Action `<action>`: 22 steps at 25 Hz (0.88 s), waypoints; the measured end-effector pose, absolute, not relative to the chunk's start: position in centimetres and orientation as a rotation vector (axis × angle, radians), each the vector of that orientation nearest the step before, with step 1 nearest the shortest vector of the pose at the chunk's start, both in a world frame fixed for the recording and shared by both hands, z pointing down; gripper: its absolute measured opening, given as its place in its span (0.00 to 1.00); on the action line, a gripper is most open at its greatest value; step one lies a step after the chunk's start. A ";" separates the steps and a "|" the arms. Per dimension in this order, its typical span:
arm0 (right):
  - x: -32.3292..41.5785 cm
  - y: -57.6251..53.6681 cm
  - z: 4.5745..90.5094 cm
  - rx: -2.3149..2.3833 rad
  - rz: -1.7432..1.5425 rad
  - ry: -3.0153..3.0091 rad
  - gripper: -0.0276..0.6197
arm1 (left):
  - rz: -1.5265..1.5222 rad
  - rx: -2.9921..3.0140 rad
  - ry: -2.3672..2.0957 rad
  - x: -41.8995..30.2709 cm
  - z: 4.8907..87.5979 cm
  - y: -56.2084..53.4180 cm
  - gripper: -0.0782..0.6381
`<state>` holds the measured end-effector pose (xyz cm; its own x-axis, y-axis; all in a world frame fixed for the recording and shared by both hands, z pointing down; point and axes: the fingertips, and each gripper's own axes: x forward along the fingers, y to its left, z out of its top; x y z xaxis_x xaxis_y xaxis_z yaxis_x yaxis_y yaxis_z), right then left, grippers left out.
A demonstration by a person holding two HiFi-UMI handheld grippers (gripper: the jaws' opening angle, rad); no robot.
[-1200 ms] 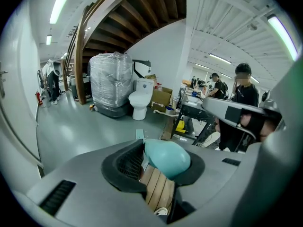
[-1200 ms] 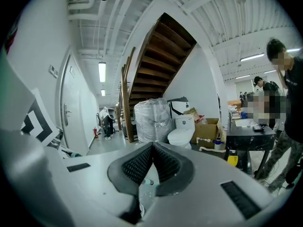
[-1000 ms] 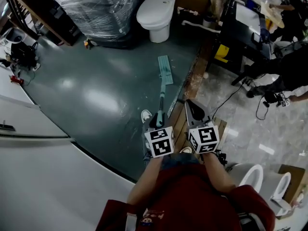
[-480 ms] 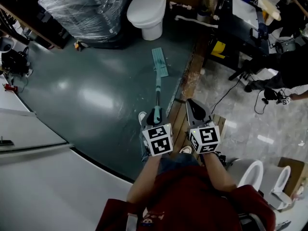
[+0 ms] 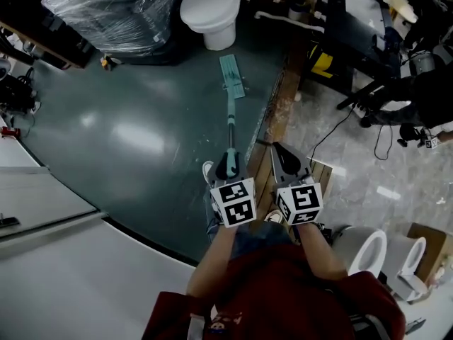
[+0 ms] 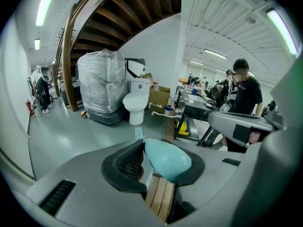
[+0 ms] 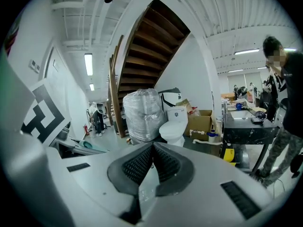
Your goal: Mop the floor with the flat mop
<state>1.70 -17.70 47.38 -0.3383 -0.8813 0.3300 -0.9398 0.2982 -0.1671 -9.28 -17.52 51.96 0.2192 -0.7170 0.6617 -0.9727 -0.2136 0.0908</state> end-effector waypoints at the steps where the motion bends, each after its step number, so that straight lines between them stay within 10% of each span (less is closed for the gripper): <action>1: 1.7 -18.1 47.7 1.694 0.501 -2.379 0.07 | 0.680 2.007 -1.553 -9.2 52.2 -18.2 0.29; 22: 1.0 -24.4 49.3 1.771 0.508 -2.331 0.07 | 0.676 2.054 -1.540 -10.5 53.4 -24.6 0.29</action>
<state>1.02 -24.40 49.34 -0.2803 -0.8993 0.3356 -0.9574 0.2368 -0.1653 -10.51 -24.61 53.42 0.2441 -0.7261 0.6428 -0.9646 -0.2500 0.0838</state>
